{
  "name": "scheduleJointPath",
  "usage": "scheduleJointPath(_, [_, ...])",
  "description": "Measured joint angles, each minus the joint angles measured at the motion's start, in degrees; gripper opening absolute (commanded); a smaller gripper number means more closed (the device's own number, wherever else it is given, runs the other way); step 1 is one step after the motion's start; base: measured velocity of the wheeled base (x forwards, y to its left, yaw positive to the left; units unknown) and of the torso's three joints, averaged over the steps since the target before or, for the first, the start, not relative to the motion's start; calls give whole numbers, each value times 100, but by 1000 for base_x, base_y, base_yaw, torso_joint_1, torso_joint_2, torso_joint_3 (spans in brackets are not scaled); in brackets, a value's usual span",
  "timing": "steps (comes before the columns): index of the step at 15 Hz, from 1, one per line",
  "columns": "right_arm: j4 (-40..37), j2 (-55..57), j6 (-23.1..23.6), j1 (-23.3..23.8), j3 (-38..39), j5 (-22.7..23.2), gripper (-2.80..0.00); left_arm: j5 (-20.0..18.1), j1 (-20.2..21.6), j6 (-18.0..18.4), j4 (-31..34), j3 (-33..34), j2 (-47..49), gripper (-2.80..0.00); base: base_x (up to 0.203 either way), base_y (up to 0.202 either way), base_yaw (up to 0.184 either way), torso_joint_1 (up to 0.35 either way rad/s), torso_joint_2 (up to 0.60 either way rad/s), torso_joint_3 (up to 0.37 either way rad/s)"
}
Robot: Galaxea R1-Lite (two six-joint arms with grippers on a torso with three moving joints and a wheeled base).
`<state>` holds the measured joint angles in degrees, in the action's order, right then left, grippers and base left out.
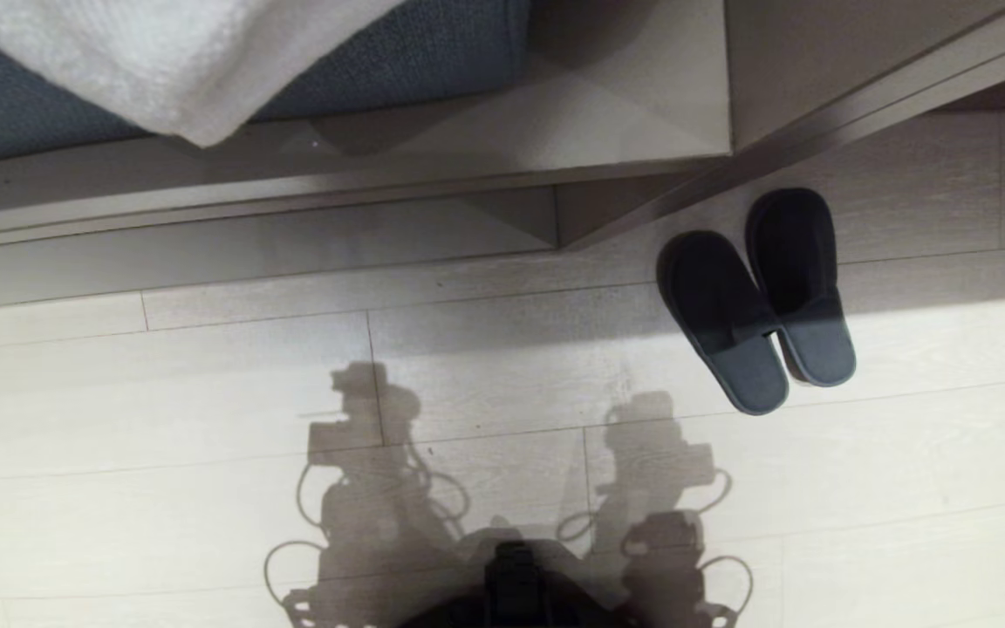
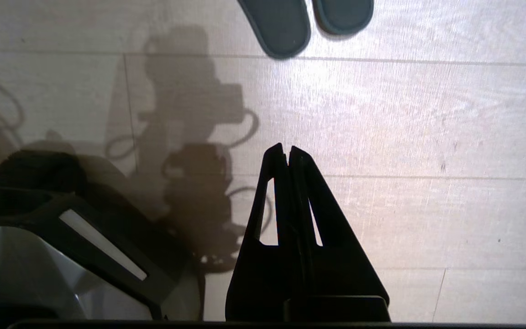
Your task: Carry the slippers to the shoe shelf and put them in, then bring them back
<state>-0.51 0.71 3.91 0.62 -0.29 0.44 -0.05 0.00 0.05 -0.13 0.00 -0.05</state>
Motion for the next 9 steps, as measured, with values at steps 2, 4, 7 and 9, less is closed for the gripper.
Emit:
scheduleJointPath(2, [0,-55,-8,0,16,-2,-280,5,0,-7,0,0,0,-280,0,0,0,2,4,195])
scheduleJointPath(4, [-1,-78,-51,0,20,-4,-280,5,0,-15,0,0,0,-280,0,0,0,-1,0,207])
scheduleJointPath(7, [-1,-93,-347,0,20,-33,-280,5,0,-39,5,0,0,-280,0,0,0,-1,0,204])
scheduleJointPath(9, [2,-98,-328,0,20,-44,-280,5,0,-36,9,0,0,-280,0,0,0,1,-1,195])
